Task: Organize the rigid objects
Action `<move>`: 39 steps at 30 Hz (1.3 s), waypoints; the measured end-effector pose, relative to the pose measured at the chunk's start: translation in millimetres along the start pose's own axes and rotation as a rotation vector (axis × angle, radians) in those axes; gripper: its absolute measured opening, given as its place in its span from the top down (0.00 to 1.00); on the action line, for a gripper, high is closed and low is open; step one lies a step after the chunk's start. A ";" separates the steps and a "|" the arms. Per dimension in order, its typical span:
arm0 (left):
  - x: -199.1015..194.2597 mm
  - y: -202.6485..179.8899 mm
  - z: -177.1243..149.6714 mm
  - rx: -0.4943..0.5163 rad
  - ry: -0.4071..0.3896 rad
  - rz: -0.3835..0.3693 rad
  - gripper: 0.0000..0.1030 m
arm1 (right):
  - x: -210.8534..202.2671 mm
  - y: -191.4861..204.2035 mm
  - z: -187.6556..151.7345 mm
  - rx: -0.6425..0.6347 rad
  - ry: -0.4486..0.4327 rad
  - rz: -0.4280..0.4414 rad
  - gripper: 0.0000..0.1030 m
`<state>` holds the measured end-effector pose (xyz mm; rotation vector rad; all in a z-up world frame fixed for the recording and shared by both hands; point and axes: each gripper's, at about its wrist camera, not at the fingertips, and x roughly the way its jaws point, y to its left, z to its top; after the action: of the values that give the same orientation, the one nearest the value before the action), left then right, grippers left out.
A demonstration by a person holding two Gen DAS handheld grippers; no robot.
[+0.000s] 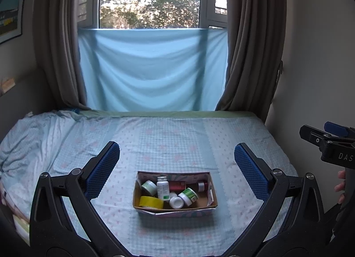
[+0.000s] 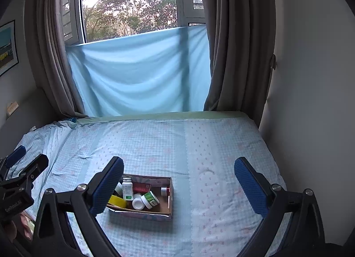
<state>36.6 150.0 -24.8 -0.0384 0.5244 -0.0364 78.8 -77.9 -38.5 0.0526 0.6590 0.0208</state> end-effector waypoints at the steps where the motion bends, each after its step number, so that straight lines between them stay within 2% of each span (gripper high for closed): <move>1: -0.4 -0.6 0.1 0.002 -0.003 0.001 0.00 | -0.1 0.1 0.3 -0.001 -0.001 -0.001 0.03; 17: -4.3 -6.9 1.2 0.015 -0.018 -0.018 0.00 | -0.4 -1.2 2.0 -0.010 -0.004 -0.004 0.03; 39: -13.1 -5.9 -2.5 0.019 -0.030 -0.002 0.00 | -7.0 -3.2 2.5 -0.014 -0.015 0.008 0.03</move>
<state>23.9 144.6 -20.1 -0.0210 0.4944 -0.0425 74.9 -81.4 -32.4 0.0419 0.6439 0.0324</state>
